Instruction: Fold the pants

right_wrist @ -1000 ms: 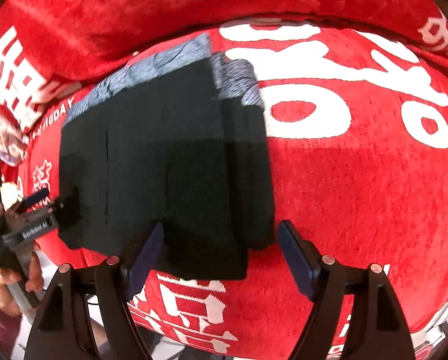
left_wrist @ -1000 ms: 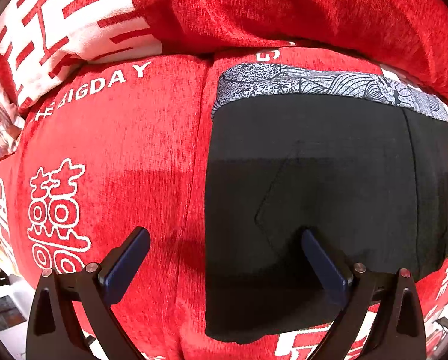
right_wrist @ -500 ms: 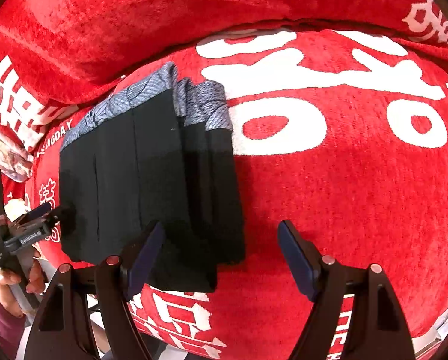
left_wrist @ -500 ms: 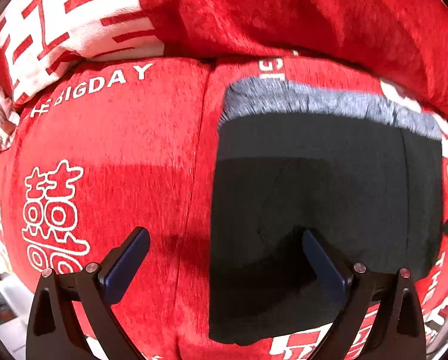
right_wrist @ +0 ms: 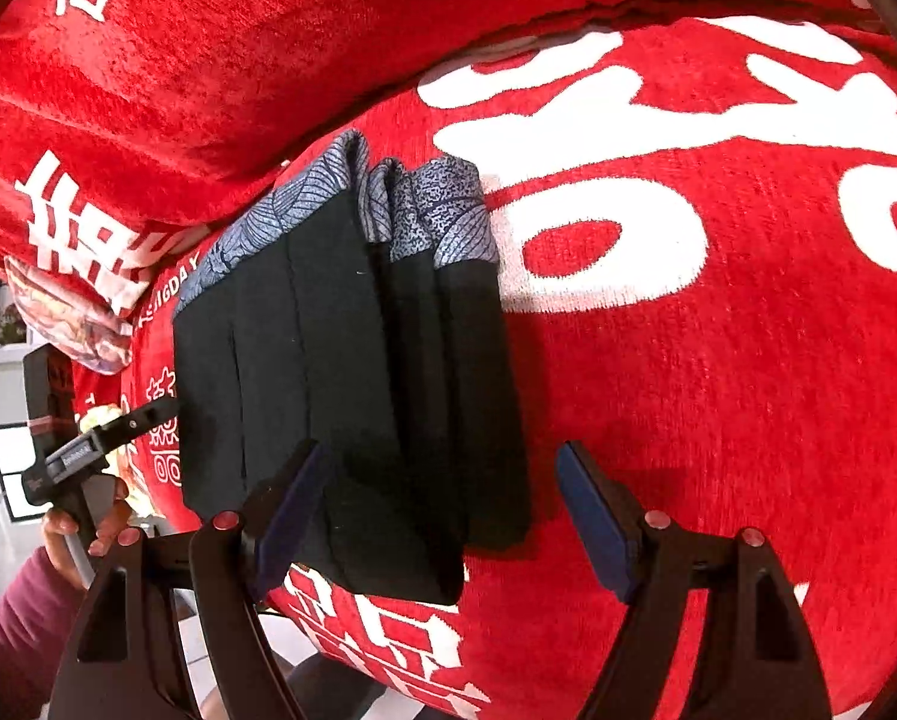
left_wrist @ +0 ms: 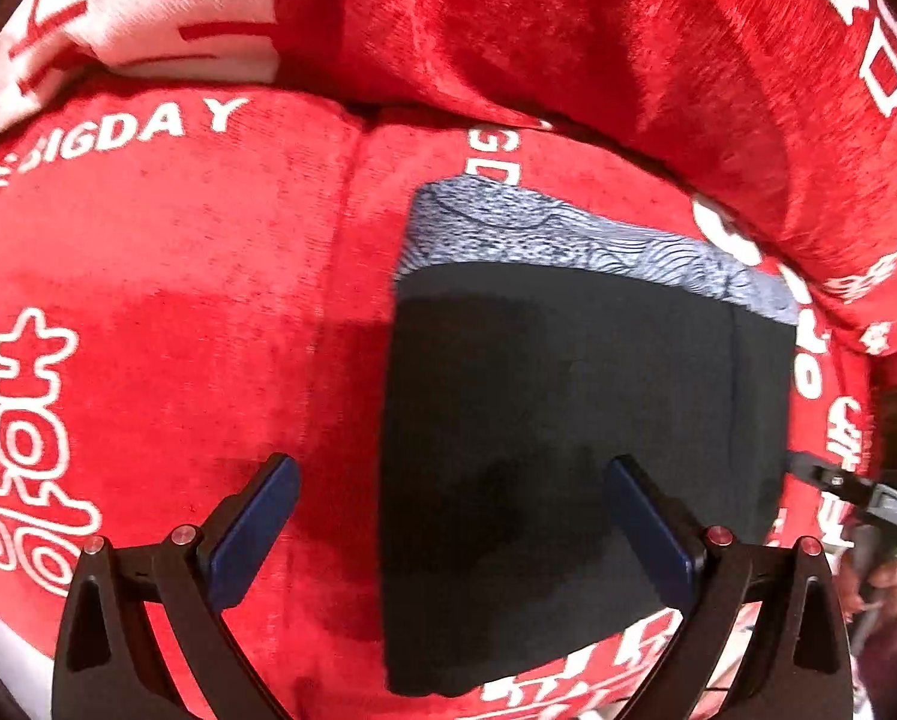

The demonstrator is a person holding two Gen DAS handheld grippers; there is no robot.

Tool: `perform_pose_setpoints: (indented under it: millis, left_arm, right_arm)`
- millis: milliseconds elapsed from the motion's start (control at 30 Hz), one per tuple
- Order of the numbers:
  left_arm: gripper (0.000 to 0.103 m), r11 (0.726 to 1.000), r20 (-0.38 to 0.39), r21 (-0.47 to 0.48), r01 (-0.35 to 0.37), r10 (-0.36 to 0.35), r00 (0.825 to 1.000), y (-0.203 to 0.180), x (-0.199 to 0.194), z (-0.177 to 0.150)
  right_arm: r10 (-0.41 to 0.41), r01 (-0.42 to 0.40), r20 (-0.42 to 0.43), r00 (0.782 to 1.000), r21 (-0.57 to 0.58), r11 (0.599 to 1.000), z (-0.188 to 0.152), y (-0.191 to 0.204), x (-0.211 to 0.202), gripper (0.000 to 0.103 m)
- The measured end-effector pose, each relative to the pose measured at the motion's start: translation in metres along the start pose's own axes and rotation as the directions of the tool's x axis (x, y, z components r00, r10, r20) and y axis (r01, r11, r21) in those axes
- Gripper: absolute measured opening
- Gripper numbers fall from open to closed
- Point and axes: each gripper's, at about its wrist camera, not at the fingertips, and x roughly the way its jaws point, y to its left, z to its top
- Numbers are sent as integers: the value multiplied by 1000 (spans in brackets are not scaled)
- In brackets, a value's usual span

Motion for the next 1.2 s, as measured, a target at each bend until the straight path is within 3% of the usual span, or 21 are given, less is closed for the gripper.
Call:
perform_pose_setpoints:
  millis: [167, 400, 533, 700, 800, 867, 933, 1033, 1200]
  left_arm:
    - [102, 998, -22, 27, 50, -50, 999, -1, 10, 3]
    - [102, 993, -56, 106, 61, -55, 997, -10, 37, 7]
    - [102, 991, -38, 95, 91, -88, 995, -17, 45, 11]
    - [102, 996, -2, 71, 51, -51, 999, -30, 51, 11]
    - [86, 994, 35, 99, 39, -42, 998, -40, 40, 5]
    - [67, 992, 48, 121, 37, -43, 998, -45, 30, 2]
    - [60, 990, 67, 138, 34, -44, 997, -49, 17, -1]
    - [56, 989, 76, 144, 47, -59, 995, -50, 1, -6]
    - [56, 986, 73, 163, 45, -57, 996, -54, -25, -26]
  right_arm:
    - [89, -89, -28, 996, 1, 996, 7, -6, 12, 82]
    - [237, -235, -86, 968, 34, 971, 16, -23, 38, 82]
    - [243, -247, -95, 965, -33, 969, 21, -13, 42, 82]
    - [233, -234, -95, 968, 1, 972, 32, -7, 52, 81]
    - [194, -194, -88, 977, 0, 981, 28, -4, 47, 66]
    - [206, -206, -78, 975, 2, 978, 26, 0, 43, 59]
    - [227, -227, -74, 971, 6, 974, 24, 2, 36, 54]
    - [272, -271, -63, 960, 29, 962, 20, 3, 23, 47]
    - [307, -306, -77, 949, 23, 952, -1, 20, 5, 46]
